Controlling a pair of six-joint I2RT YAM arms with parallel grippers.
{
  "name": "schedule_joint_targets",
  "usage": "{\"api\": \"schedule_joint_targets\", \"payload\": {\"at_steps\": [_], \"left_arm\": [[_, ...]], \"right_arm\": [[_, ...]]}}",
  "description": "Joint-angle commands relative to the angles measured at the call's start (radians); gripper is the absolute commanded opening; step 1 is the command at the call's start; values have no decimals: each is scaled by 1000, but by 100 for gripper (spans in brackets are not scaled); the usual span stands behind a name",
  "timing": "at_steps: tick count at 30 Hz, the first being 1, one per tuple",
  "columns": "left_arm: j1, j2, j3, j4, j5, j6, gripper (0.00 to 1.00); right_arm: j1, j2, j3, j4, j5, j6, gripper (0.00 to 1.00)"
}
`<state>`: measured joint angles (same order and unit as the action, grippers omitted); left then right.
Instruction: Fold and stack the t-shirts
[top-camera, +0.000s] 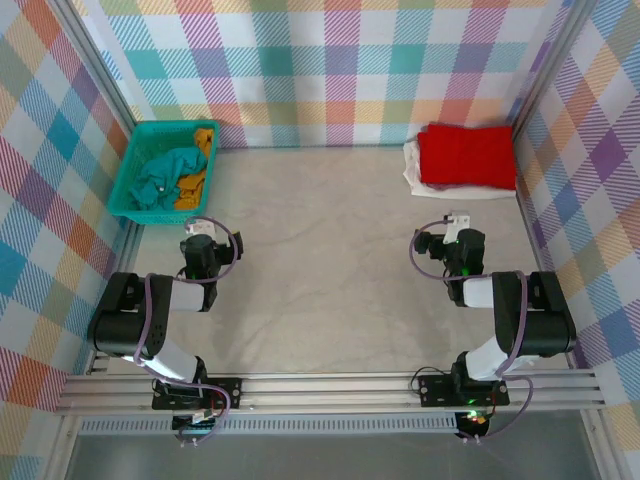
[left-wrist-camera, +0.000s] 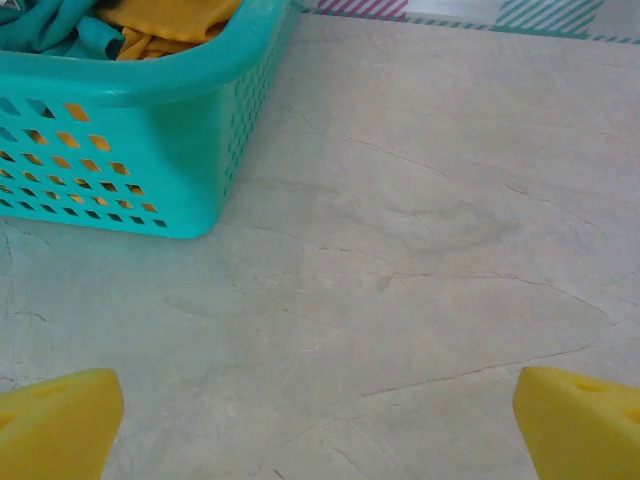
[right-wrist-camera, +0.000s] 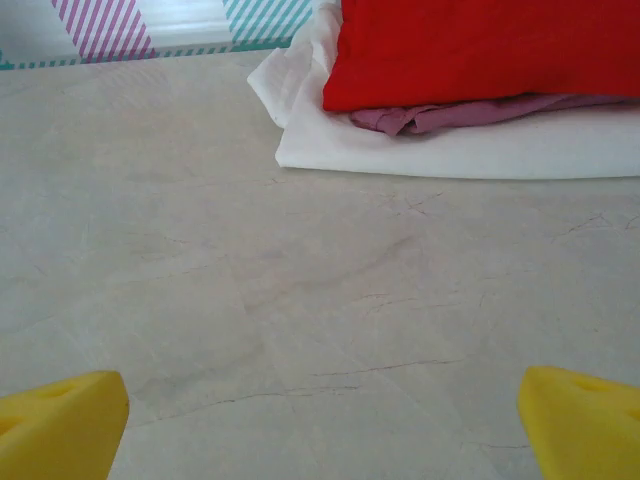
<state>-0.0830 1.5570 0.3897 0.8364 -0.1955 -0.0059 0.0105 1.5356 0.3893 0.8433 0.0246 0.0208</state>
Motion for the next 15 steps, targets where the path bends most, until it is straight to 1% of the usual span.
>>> {"api": "schedule_joint_targets", "payload": {"at_steps": [1,15], "left_arm": [[-6,6,20,-8,-7,13,100],[-3,6,20,-10,-3,11,100]], "right_arm": [[1,2,22,-6,-20,-9,100],[-1,1,20,-3,-22,-9,100]]}}
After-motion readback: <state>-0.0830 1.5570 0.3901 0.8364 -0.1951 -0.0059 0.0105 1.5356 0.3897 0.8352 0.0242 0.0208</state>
